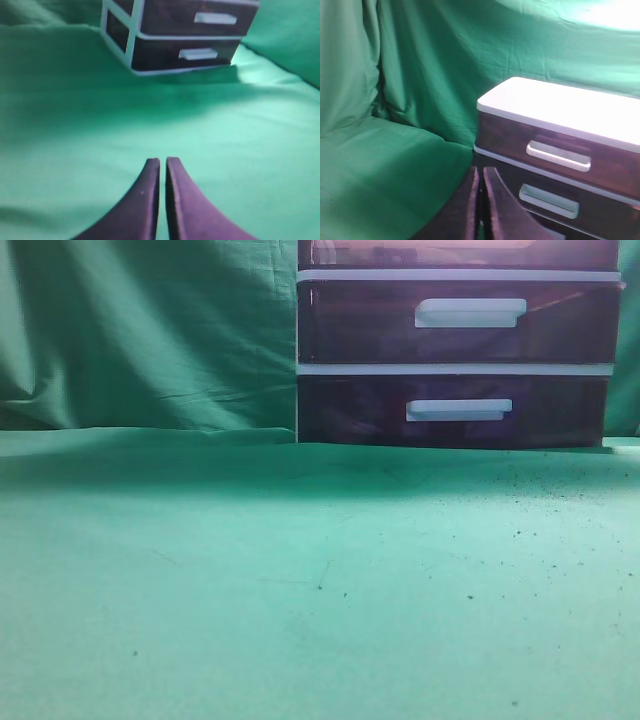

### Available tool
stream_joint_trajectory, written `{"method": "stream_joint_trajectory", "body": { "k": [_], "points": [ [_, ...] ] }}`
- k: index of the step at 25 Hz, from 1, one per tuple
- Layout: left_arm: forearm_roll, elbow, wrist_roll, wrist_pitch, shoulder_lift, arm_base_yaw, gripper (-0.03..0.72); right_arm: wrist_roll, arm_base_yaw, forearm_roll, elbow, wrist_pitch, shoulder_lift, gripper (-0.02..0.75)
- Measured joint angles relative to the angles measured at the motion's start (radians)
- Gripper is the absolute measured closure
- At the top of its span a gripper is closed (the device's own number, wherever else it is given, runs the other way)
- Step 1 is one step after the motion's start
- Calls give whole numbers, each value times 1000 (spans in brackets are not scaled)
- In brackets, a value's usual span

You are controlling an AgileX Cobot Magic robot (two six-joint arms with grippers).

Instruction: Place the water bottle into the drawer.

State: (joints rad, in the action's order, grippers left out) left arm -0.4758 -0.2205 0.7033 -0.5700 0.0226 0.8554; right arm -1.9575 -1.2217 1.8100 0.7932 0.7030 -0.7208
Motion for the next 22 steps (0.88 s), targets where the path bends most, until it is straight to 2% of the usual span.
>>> {"method": "stream_joint_trajectory", "body": {
  "k": [9,22],
  "points": [
    [-4,53,4,1,0,0,688,0,0,0,0,-7,0,738],
    [-4,55,4,1,0,0,688,4,0,0,0,-18,0,738]
  ]
}}
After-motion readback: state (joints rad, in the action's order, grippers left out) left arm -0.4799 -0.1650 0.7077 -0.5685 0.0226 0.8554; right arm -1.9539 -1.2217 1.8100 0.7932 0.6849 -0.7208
